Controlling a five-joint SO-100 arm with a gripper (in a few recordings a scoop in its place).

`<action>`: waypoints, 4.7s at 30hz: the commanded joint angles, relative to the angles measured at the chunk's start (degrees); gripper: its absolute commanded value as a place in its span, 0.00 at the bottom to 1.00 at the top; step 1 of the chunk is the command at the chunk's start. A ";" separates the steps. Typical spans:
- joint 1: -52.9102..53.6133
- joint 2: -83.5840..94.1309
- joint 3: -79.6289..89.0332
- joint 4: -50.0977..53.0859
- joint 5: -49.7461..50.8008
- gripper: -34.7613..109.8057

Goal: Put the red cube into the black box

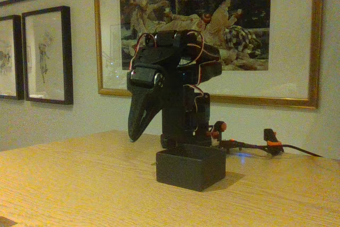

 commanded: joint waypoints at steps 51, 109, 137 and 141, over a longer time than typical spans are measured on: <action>5.54 -90.35 -92.46 16.52 -2.72 0.26; -1.76 -135.62 -128.50 6.24 -7.38 0.42; -1.49 -129.46 -123.57 9.67 -6.06 0.25; -0.09 -123.05 -120.41 16.52 -1.58 0.24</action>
